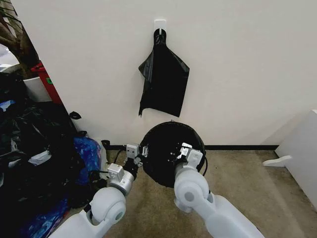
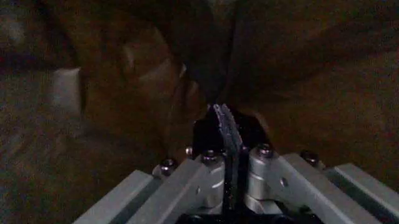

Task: Place the garbage bag over the trash bin.

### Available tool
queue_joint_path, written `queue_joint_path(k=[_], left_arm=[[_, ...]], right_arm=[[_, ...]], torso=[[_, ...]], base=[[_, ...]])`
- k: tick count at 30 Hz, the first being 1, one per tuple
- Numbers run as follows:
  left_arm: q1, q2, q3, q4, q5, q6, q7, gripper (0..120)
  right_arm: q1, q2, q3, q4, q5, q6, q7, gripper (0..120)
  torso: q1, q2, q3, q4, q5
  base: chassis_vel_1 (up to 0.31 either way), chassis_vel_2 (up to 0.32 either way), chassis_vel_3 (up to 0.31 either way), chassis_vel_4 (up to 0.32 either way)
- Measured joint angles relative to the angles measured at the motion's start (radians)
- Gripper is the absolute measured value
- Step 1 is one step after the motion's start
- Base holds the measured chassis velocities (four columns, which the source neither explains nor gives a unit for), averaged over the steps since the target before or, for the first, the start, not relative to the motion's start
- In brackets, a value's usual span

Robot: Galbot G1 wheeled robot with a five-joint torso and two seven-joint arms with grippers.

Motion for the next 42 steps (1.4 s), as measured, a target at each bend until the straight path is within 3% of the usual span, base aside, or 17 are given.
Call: queue_joint_path(k=[24,34,42], left_arm=[[0.064,0.012,-0.043,-0.056,-0.006,-0.007,0.026,1],[0.072,0.006,-0.04,-0.065,-0.023,-0.008,0.037,1],[0.068,0.004,-0.038,-0.041,-0.081,0.03,0.016,1]], right_arm=[[0.045,0.056,0.04,-0.184,0.019,0.03,0.007,0],[0.036,0.045,0.053,-0.178,0.036,0.031,0.001,0],[-0.001,-0.002,0.021,-0.032,0.055,0.004,-0.045,0]], torso=[[0.0,0.0,0.0,-0.0001,0.0003],[0.0,0.0,0.0,-0.0001,0.0003],[0.0,0.0,0.0,0.0,0.0002]], base=[[0.0,0.0,0.0,0.0],[0.0,0.0,0.0,0.0],[0.0,0.0,0.0,0.0]])
